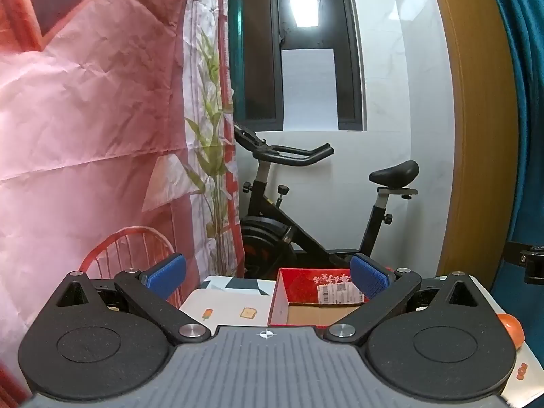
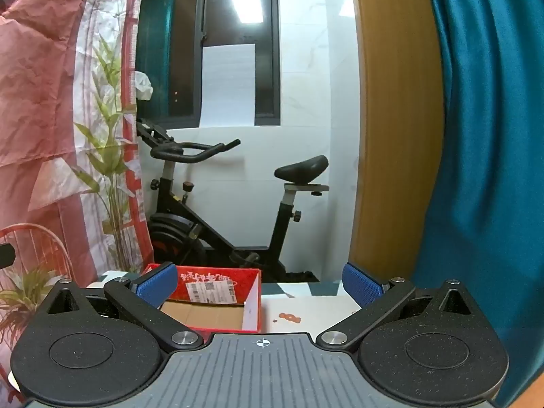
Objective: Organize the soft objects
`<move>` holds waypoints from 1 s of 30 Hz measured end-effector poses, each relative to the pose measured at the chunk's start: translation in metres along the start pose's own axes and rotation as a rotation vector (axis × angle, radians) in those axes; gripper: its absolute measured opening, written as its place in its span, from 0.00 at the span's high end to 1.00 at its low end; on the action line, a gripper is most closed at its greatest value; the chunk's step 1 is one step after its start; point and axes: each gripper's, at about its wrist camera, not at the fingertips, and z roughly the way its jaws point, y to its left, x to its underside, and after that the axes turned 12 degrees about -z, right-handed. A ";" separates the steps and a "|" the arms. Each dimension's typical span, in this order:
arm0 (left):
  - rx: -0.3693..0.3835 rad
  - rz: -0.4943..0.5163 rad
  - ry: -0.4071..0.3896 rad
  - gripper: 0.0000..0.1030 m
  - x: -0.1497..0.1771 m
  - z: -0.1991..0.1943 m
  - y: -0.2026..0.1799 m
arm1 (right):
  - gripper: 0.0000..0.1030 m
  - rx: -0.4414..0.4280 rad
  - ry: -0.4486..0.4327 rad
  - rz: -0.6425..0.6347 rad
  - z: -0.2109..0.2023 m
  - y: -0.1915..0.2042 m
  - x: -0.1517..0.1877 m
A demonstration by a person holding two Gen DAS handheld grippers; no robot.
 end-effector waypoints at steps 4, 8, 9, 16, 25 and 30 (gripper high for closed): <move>-0.002 -0.003 0.000 0.00 0.002 0.000 0.000 | 0.00 0.002 -0.002 0.001 -0.001 0.000 0.000; -0.004 -0.006 0.004 0.00 0.002 0.000 -0.001 | 0.00 0.005 -0.006 0.005 -0.001 -0.004 0.001; -0.004 -0.006 0.003 0.00 0.002 0.000 0.000 | 0.00 0.006 -0.008 0.006 0.000 -0.004 0.000; 0.002 -0.009 0.010 0.00 0.003 0.002 0.001 | 0.00 0.006 -0.008 0.008 0.002 -0.004 0.001; 0.001 -0.011 0.015 0.00 0.002 0.004 0.003 | 0.00 0.005 -0.007 0.007 0.002 -0.004 0.000; 0.002 -0.010 0.019 0.00 0.002 0.004 0.003 | 0.00 0.005 -0.004 0.009 0.003 -0.006 0.001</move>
